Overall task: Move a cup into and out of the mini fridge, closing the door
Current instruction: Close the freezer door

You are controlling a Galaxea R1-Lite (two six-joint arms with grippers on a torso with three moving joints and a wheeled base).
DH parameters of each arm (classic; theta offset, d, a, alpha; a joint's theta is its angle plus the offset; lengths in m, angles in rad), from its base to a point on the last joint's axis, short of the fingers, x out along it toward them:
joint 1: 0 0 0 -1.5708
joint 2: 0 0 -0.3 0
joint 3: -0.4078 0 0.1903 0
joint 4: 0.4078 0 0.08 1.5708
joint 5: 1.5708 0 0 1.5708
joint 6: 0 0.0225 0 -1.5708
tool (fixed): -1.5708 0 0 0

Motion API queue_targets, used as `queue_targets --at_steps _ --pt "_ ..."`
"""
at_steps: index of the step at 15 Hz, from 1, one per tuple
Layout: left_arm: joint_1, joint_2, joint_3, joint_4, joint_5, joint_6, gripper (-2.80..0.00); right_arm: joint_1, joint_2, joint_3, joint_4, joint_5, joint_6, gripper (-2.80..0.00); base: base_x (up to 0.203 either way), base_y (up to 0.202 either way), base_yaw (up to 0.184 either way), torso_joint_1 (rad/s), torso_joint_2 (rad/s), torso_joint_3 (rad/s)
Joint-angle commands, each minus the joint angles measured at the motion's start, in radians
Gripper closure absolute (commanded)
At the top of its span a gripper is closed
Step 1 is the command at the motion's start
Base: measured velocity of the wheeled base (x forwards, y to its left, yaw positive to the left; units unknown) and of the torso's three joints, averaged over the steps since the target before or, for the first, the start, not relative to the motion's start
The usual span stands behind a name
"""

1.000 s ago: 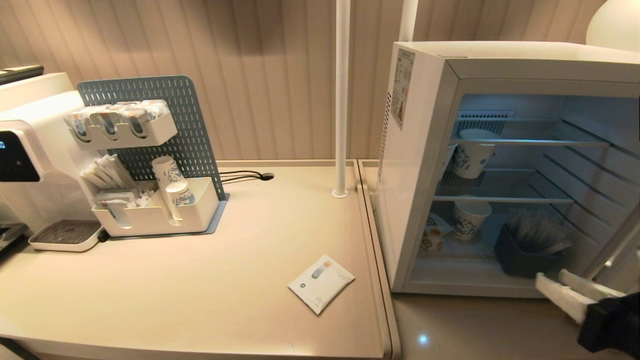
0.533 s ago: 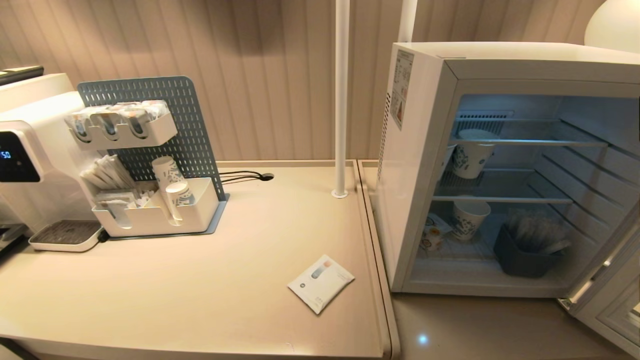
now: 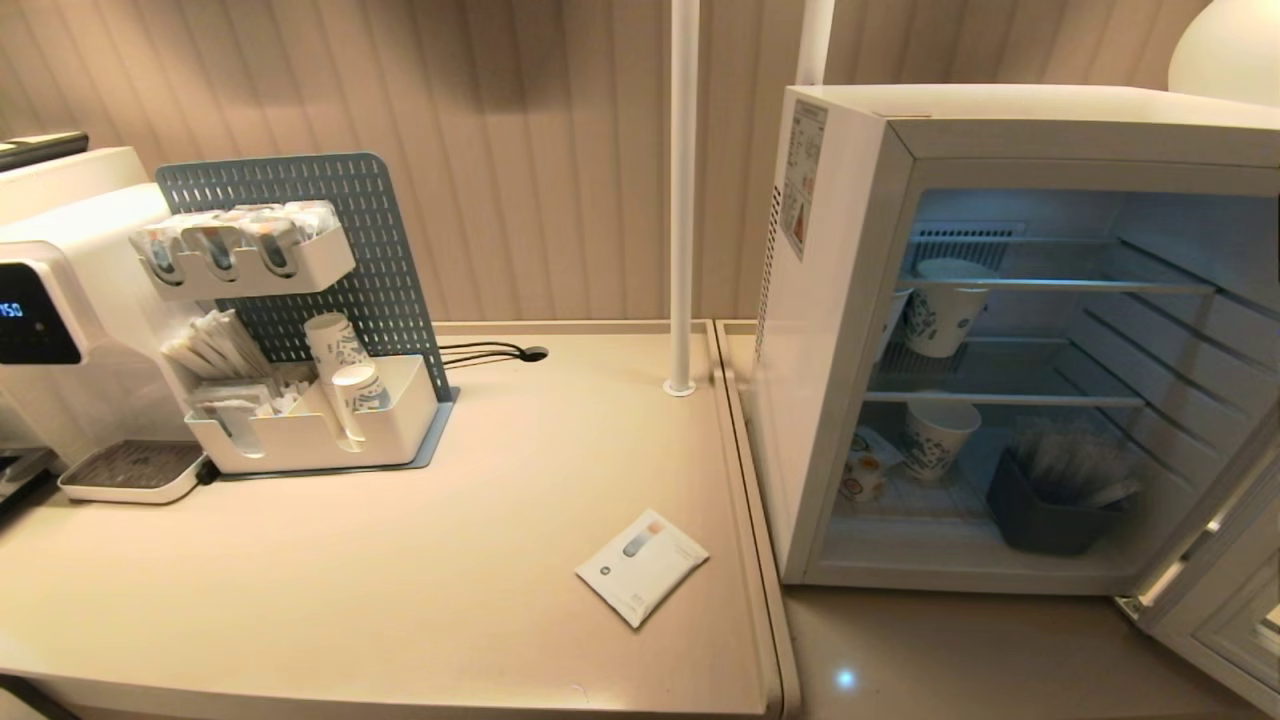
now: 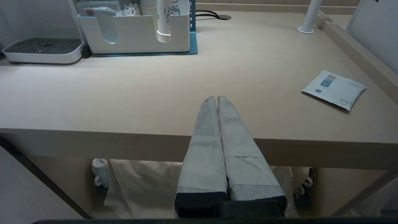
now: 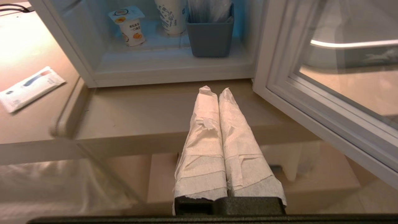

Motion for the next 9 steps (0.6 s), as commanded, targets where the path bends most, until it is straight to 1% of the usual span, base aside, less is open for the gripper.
queue_targets --at_steps 1,2,3,4,5,7,8,9 --pt "0.001 0.001 0.000 -0.001 0.000 -0.001 0.00 0.002 -0.069 0.192 -0.262 -0.002 -0.021 0.00 0.000 0.000 0.000 0.000 0.00 0.000" --pt "0.002 0.000 0.002 -0.001 0.000 -0.001 0.00 0.002 -0.067 0.244 -0.300 0.014 -0.037 0.00 0.000 0.000 0.000 0.000 0.00 0.000" --pt "0.002 0.002 0.002 -0.001 0.000 -0.001 0.00 0.002 -0.065 0.252 -0.273 0.053 -0.062 0.00 0.000 0.000 0.000 0.000 0.00 0.000" --pt "0.001 0.000 0.001 -0.001 0.000 -0.001 0.00 0.002 -0.063 0.224 -0.233 0.089 -0.087 0.00 0.000 0.000 0.000 0.000 0.00 0.000" --pt "0.002 0.000 0.000 -0.001 0.000 -0.001 0.00 0.003 -0.061 0.220 -0.229 0.100 -0.095 0.00 0.000 0.000 0.000 0.000 0.00 0.000" --pt "0.002 0.000 0.001 -0.001 0.000 0.001 0.00 0.003 -0.060 0.228 -0.255 0.091 -0.051 0.00 0.000 0.000 0.000 0.000 0.00 0.000" --pt "0.001 0.000 0.002 -0.001 0.000 0.001 0.00 0.003 -0.060 0.227 -0.255 0.091 -0.051 0.00 -0.092 0.000 0.003 0.003 0.01 0.006" --pt "0.001 0.000 0.001 -0.001 0.000 0.001 0.00 0.003 -0.060 0.227 -0.252 0.091 -0.052 0.00 -0.169 0.000 0.001 0.001 0.01 0.002"
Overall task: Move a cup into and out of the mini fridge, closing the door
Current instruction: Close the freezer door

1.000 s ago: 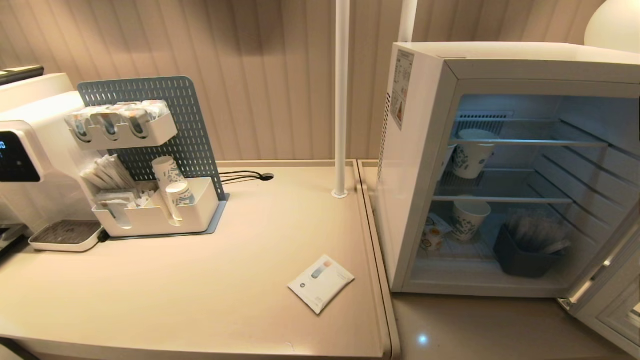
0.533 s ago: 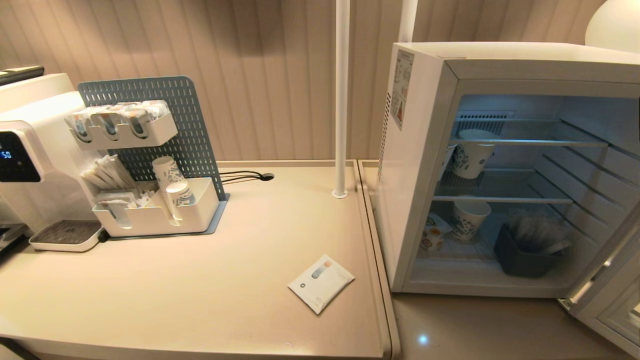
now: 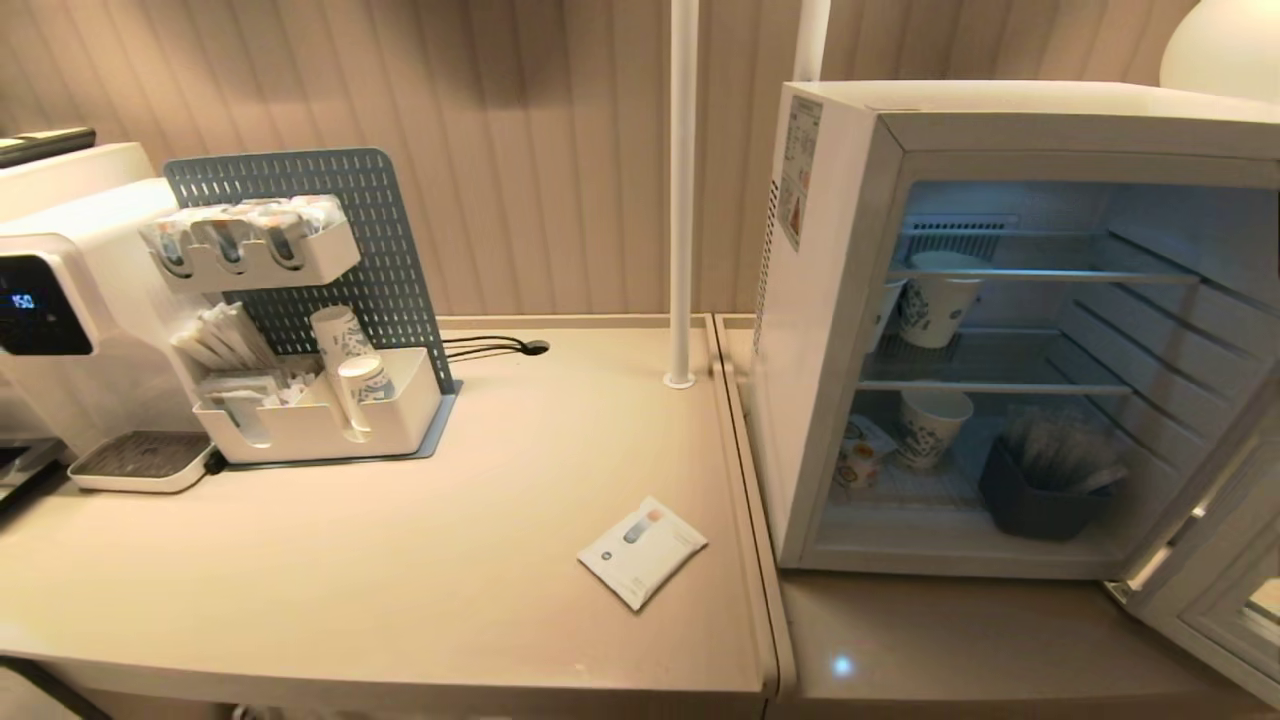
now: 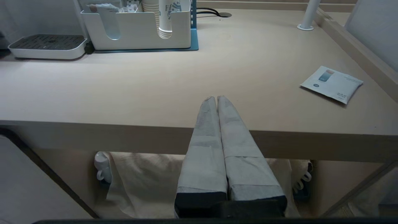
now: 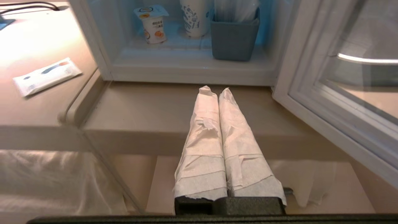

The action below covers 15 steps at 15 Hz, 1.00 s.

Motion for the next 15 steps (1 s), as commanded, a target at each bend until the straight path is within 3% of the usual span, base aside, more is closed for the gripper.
queue_targets --at_steps 1,15 --pt "0.000 0.000 0.000 0.000 0.001 0.000 0.00 0.000 0.000 0.000 0.002 0.000 0.000 0.00 -0.193 0.000 -0.002 -0.002 0.00 0.002" --pt "-0.001 0.000 0.000 0.000 0.001 0.000 0.00 0.000 0.000 -0.001 0.005 -0.002 0.000 0.00 -0.190 0.000 -0.002 0.001 0.00 0.002"
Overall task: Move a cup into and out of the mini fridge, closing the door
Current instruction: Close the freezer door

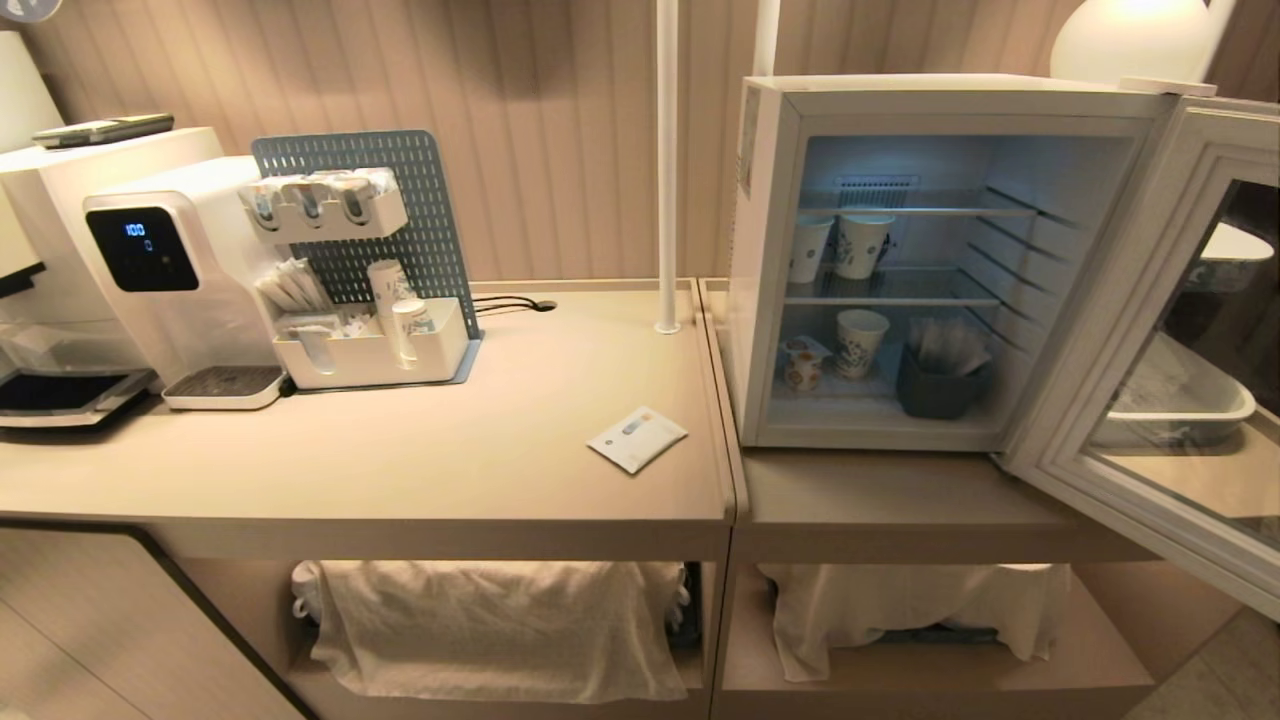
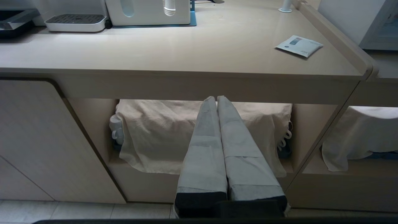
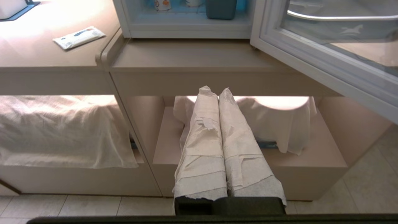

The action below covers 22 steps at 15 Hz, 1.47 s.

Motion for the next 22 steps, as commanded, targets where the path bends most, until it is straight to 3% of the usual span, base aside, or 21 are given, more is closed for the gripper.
queue_targets --at_steps 1,6,22 --pt "0.000 0.000 0.000 0.000 0.000 0.000 0.00 0.001 0.000 0.000 0.001 0.001 -0.001 0.00 -0.155 0.000 0.001 0.002 0.00 0.002" --pt "0.000 0.000 0.000 0.000 0.000 0.000 0.00 0.001 0.000 -0.001 0.003 0.001 -0.002 0.00 -0.019 -0.038 -0.005 0.000 0.00 0.003" --pt "0.001 0.000 0.000 0.000 0.000 0.000 0.00 0.001 0.000 -0.006 0.020 -0.001 -0.002 0.00 0.000 -0.193 0.001 0.003 0.00 0.002"
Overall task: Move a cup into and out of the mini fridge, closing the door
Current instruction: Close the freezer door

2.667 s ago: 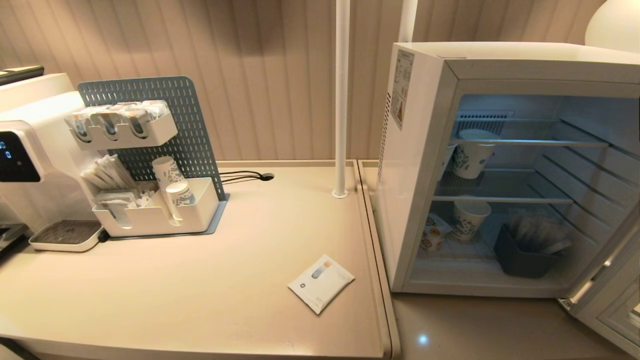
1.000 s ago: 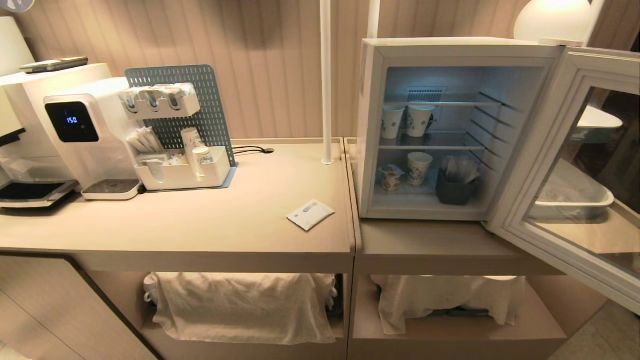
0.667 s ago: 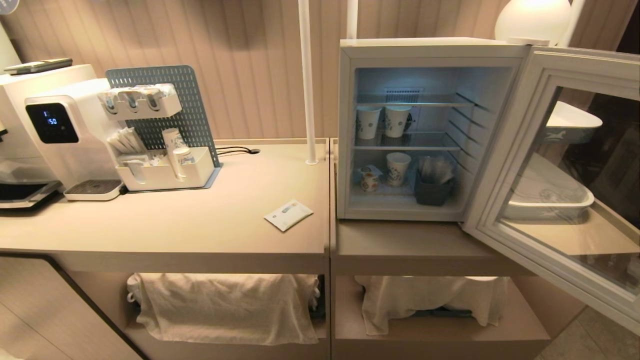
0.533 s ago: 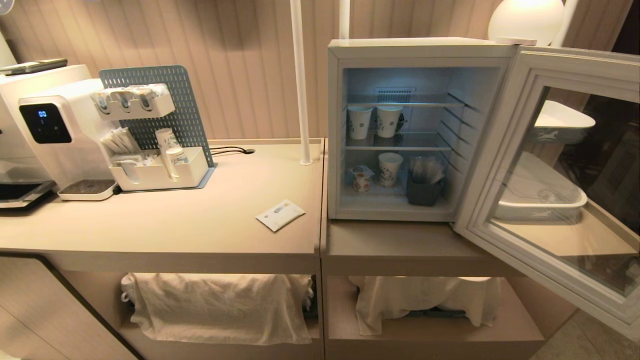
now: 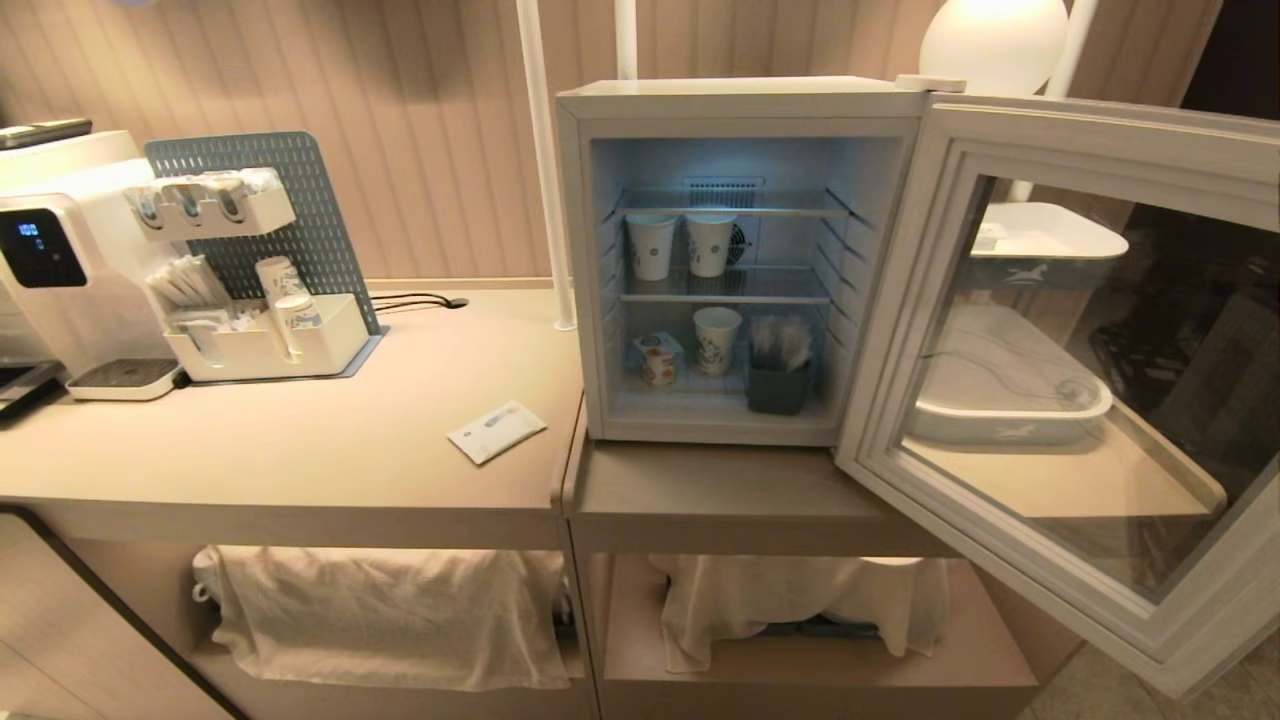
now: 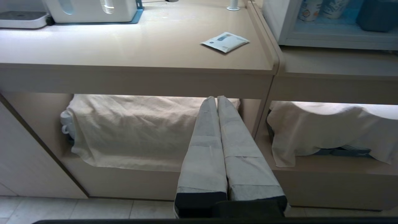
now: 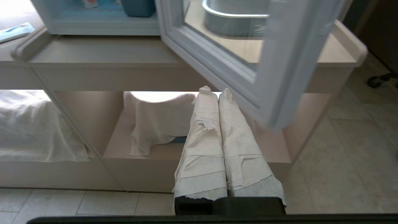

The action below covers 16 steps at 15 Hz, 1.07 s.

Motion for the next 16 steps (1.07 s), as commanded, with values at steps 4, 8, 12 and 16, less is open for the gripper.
queue_targets --at_steps 4,8,12,16 --pt "-0.001 0.001 0.000 0.000 0.000 0.000 0.00 0.000 0.000 -0.002 0.007 0.001 0.000 0.00 0.000 -0.195 0.001 0.004 0.00 0.001" --pt "0.001 0.000 0.000 0.000 0.000 0.000 0.00 0.000 0.000 -0.003 0.007 0.001 0.000 0.00 0.000 -0.194 0.001 0.003 0.00 0.001" --pt "0.001 0.000 0.000 0.000 0.000 0.000 0.00 0.000 0.002 -0.003 0.009 0.001 0.000 0.00 0.000 -0.188 0.000 0.001 0.00 0.003" --pt "0.000 0.001 0.000 0.000 0.000 0.000 0.00 -0.001 0.039 -0.112 0.069 0.001 0.042 0.00 0.000 -0.044 -0.003 0.000 0.00 0.001"
